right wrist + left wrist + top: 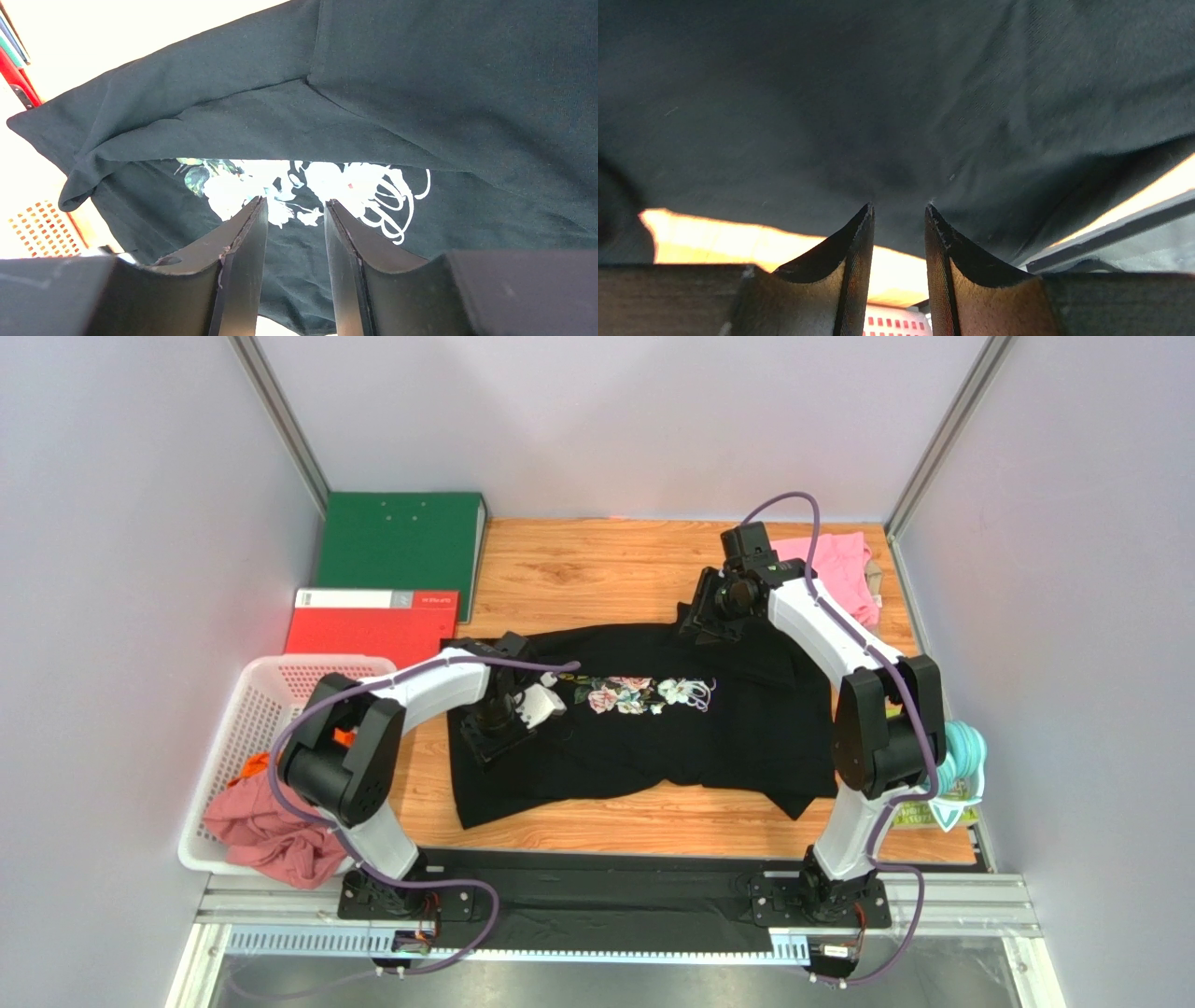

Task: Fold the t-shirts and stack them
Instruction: Fold the flattened tshirt in 1/3 of the way

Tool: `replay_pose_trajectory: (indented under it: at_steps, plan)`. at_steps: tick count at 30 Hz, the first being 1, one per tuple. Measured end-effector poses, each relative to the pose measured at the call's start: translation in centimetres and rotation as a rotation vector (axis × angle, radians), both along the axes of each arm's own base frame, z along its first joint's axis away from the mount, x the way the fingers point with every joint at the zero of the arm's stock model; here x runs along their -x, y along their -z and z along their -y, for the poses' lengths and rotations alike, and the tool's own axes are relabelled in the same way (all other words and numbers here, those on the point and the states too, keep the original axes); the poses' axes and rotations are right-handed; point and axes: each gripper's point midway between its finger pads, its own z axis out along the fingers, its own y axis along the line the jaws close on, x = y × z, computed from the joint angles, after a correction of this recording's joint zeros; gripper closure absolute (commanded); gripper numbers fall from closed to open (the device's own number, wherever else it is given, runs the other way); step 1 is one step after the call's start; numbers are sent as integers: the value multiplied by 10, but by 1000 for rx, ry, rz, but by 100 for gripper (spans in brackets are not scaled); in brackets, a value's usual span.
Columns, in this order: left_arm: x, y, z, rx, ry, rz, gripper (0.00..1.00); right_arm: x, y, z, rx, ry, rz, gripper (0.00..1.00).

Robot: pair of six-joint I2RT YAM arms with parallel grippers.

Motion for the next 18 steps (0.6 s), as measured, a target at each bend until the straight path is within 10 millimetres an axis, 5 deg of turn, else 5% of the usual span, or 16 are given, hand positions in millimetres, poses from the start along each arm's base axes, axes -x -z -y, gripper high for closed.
replay_pose_trajectory:
  at_steps: [10,18]
  plan:
    - [6,13,-13,-88,24,23,61,0,-11,-2,-16,-6,22,60]
    - [24,13,-55,-212,65,61,61,-4,-29,-4,-33,-9,65,59]
